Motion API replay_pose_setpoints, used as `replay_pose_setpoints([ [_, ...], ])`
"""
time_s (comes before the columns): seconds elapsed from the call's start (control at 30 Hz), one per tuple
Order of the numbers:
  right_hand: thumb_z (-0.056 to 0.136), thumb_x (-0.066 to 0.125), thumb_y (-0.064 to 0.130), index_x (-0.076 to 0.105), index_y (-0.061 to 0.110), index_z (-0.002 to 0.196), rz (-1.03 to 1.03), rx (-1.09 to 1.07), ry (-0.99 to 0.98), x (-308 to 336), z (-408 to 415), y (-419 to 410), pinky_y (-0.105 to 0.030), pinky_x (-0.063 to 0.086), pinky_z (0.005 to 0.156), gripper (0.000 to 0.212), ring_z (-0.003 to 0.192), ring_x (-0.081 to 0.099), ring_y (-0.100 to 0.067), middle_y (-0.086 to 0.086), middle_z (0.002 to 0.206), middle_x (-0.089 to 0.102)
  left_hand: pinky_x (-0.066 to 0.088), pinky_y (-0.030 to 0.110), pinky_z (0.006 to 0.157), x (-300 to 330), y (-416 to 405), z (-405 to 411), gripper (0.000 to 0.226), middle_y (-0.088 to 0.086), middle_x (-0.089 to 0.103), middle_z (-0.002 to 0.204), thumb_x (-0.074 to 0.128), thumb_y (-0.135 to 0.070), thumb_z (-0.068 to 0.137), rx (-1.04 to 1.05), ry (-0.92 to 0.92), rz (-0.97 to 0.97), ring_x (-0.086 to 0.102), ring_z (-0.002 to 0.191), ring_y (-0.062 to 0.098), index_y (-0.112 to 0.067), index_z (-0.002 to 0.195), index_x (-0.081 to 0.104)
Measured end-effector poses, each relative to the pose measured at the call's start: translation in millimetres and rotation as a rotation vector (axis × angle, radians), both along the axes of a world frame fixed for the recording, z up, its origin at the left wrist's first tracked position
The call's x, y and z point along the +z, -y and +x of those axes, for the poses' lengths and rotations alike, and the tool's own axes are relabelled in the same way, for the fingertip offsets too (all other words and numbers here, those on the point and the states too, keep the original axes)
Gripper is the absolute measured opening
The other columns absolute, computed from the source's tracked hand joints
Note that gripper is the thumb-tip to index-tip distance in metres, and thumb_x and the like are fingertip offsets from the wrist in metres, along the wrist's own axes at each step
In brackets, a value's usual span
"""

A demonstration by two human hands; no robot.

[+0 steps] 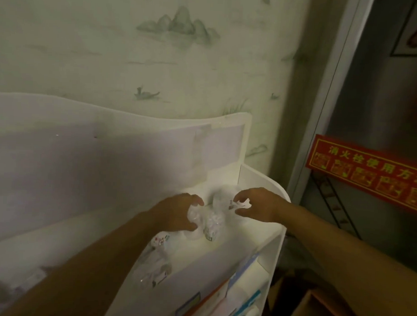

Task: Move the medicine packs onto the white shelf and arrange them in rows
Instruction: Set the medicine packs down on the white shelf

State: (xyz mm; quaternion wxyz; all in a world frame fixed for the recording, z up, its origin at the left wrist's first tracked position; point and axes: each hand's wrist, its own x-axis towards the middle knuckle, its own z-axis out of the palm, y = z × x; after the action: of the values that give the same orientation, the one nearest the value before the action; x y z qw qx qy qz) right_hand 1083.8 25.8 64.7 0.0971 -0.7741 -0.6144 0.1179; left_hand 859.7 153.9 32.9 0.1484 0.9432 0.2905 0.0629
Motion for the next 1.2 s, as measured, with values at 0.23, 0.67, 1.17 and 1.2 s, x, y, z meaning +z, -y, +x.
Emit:
replay_pose_setpoints([
  [0.23, 0.089, 0.065, 0.040, 0.060, 0.026, 0.125, 0.044, -0.009, -0.086, -14.6, 19.3, -11.7, -0.030, 0.048, 0.099, 0.040, 0.109, 0.057, -0.017, 0.002, 0.129, 0.061, 0.045, 0.036, 0.100, -40.7, -2.8, 38.3, 0.064, -0.004, 0.050, 0.135, 0.074, -0.037, 0.077, 0.013, -0.175, -0.021, 0.052, 0.119, 0.019, -0.030, 0.133, 0.042],
  [0.67, 0.088, 0.065, 0.042, 0.057, 0.024, 0.131, 0.014, 0.093, -0.168, -35.2, 88.3, -43.9, -0.035, 0.047, 0.102, 0.046, 0.112, 0.057, -0.018, 0.001, 0.132, 0.059, 0.048, 0.037, 0.092, -65.1, -6.5, 122.8, 0.062, -0.002, 0.047, 0.135, 0.064, -0.047, 0.082, 0.163, -0.138, 0.072, 0.053, 0.115, 0.022, -0.027, 0.133, 0.035],
  [1.17, 0.089, 0.064, 0.042, 0.051, 0.026, 0.135, -0.022, 0.251, -0.133, -36.9, 91.8, -61.2, -0.029, 0.045, 0.099, 0.050, 0.114, 0.056, -0.016, 0.000, 0.134, 0.056, 0.040, 0.039, 0.104, -39.7, 7.1, 100.0, 0.058, -0.002, 0.038, 0.146, 0.052, -0.053, 0.090, 0.207, -0.190, 0.264, 0.044, 0.127, 0.021, -0.032, 0.140, 0.033],
  [1.2, 0.089, 0.064, 0.042, 0.050, 0.027, 0.136, -0.023, 0.274, -0.125, -33.9, 84.6, -64.4, -0.028, 0.045, 0.097, 0.051, 0.113, 0.056, -0.016, 0.001, 0.134, 0.056, 0.040, 0.037, 0.104, -34.4, 6.9, 89.0, 0.056, -0.003, 0.039, 0.146, 0.051, -0.051, 0.090, 0.222, -0.200, 0.263, 0.044, 0.127, 0.020, -0.032, 0.140, 0.033],
])
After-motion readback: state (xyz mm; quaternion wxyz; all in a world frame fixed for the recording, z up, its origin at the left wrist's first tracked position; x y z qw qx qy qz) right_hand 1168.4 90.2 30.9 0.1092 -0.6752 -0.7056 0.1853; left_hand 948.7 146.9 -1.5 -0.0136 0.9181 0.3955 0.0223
